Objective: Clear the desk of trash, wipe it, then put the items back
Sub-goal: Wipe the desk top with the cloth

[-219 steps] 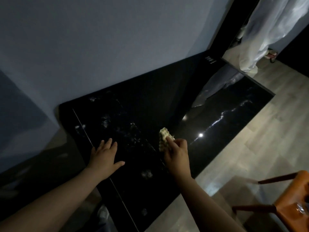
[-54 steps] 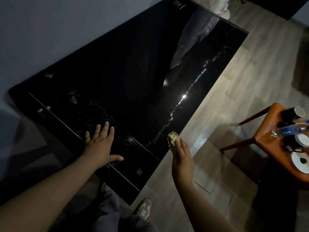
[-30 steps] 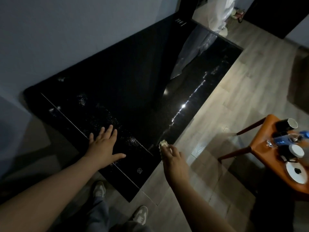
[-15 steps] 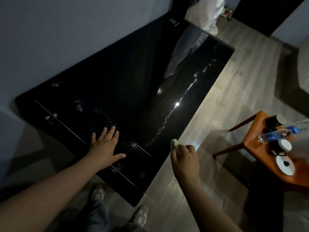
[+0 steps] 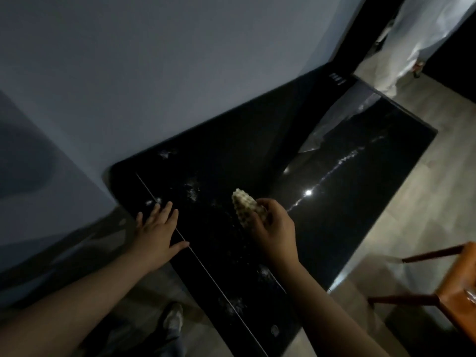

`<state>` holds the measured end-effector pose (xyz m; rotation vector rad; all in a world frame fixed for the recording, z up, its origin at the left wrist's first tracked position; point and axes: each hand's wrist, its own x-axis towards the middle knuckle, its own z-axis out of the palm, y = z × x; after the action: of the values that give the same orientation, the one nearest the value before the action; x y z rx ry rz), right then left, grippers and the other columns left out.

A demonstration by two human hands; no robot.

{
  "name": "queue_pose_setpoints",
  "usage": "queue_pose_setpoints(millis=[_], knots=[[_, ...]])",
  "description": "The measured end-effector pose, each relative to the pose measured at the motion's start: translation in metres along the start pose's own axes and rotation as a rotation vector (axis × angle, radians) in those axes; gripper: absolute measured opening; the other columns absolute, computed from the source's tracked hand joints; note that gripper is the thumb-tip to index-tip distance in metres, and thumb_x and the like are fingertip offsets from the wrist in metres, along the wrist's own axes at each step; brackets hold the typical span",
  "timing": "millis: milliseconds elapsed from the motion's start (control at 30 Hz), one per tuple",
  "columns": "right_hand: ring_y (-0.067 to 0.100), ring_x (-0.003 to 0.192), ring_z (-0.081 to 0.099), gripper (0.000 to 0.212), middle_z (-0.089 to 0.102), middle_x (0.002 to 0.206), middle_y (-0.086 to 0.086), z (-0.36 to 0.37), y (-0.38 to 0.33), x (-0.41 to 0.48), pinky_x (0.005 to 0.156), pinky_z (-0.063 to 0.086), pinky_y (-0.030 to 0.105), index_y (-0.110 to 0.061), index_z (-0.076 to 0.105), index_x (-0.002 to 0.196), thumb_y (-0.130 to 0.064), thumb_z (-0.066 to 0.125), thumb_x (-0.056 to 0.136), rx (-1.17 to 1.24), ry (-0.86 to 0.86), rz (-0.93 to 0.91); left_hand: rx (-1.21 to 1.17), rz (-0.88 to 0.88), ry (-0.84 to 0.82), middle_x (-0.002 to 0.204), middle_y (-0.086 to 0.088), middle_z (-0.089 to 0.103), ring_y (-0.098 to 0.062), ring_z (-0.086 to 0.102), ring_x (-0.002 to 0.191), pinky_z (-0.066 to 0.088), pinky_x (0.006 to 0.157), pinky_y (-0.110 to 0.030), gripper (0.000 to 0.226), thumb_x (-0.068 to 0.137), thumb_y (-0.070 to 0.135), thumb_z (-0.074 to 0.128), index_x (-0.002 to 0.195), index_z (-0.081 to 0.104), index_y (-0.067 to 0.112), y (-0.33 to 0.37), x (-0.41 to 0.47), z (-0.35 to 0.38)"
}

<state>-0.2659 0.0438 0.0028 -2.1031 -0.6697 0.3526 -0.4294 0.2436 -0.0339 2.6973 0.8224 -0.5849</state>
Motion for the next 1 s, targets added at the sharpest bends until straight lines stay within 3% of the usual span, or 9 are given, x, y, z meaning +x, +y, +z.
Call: queue_pose_setpoints(millis=[333, 500, 600, 667, 700, 767, 867, 1000], knots=[[0.002, 0.094, 0.057, 0.026, 0.06, 0.109, -0.008, 0.104, -0.059, 0.124, 0.081, 0.052, 0.023, -0.021, 0.061, 0.116, -0.018, 0.061, 0.091, -0.002, -0.17, -0.197, -0.075, -0.105, 0.036, 0.16, -0.005, -0.016, -0.029, -0.015, 0.147, -0.004, 0.118, -0.052, 0.1, 0.084, 0.07, 0.046, 0.154, -0.001, 0.016, -0.075, 0.054, -0.02], [0.013, 0.1, 0.06, 0.027, 0.062, 0.111, -0.001, 0.152, -0.067, 0.181, 0.087, 0.054, 0.04, -0.018, 0.061, 0.116, -0.014, 0.059, 0.089, -0.012, -0.245, -0.229, -0.071, -0.137, -0.004, 0.155, -0.005, -0.03, -0.03, -0.028, 0.142, -0.01, 0.115, -0.053, 0.125, 0.067, 0.085, 0.048, 0.15, -0.017, 0.016, -0.093, 0.076, -0.019], [0.017, 0.098, 0.061, 0.026, 0.065, 0.108, 0.003, 0.18, -0.07, 0.207, 0.086, 0.053, 0.042, -0.014, 0.063, 0.114, -0.011, 0.06, 0.088, -0.022, -0.231, -0.264, -0.07, -0.135, -0.015, 0.154, -0.007, -0.032, -0.03, -0.03, 0.141, -0.01, 0.114, -0.054, 0.147, 0.039, 0.103, 0.016, 0.151, -0.017, 0.013, -0.102, 0.086, -0.019], [0.018, 0.1, 0.06, 0.027, 0.066, 0.107, 0.004, 0.195, -0.071, 0.221, 0.087, 0.053, 0.042, -0.013, 0.064, 0.114, -0.011, 0.061, 0.088, -0.053, -0.228, -0.284, -0.075, -0.127, -0.051, 0.153, -0.009, -0.033, -0.032, -0.028, 0.142, -0.009, 0.115, -0.054, 0.16, 0.019, 0.102, -0.005, 0.151, -0.016, 0.011, -0.105, 0.091, -0.019], [0.018, 0.102, 0.059, 0.028, 0.066, 0.108, 0.005, 0.201, -0.071, 0.228, 0.088, 0.052, 0.042, -0.012, 0.064, 0.115, -0.011, 0.061, 0.087, -0.073, -0.223, -0.29, -0.079, -0.128, -0.064, 0.151, -0.009, -0.036, -0.033, -0.026, 0.142, -0.009, 0.115, -0.053, 0.163, 0.016, 0.102, -0.007, 0.15, -0.016, 0.01, -0.106, 0.093, -0.018], [0.022, 0.11, 0.054, 0.031, 0.065, 0.114, 0.006, 0.212, -0.07, 0.238, 0.094, 0.047, 0.043, -0.013, 0.064, 0.118, -0.012, 0.061, 0.087, -0.141, -0.208, -0.317, -0.083, -0.132, -0.071, 0.145, -0.008, -0.041, -0.035, -0.025, 0.143, -0.008, 0.116, -0.05, 0.158, 0.028, 0.105, 0.013, 0.15, -0.017, 0.008, -0.106, 0.096, -0.017], [0.027, 0.125, 0.045, 0.037, 0.057, 0.132, 0.006, 0.223, -0.066, 0.241, 0.1, 0.039, 0.044, -0.018, 0.06, 0.125, -0.016, 0.061, 0.089, -0.316, -0.152, -0.38, -0.063, -0.138, -0.084, 0.146, -0.01, -0.042, -0.034, -0.027, 0.142, -0.009, 0.116, -0.047, 0.143, 0.055, 0.091, 0.049, 0.148, -0.019, 0.007, -0.105, 0.097, -0.015], [0.032, 0.122, 0.049, 0.037, 0.055, 0.133, 0.009, 0.236, -0.053, 0.233, 0.099, 0.04, 0.051, -0.016, 0.061, 0.126, -0.014, 0.057, 0.09, -0.359, -0.216, -0.454, -0.078, -0.131, -0.085, 0.144, -0.012, -0.044, -0.03, -0.039, 0.131, -0.006, 0.117, -0.046, 0.142, 0.058, 0.088, 0.051, 0.148, -0.02, 0.004, -0.105, 0.096, -0.013]])
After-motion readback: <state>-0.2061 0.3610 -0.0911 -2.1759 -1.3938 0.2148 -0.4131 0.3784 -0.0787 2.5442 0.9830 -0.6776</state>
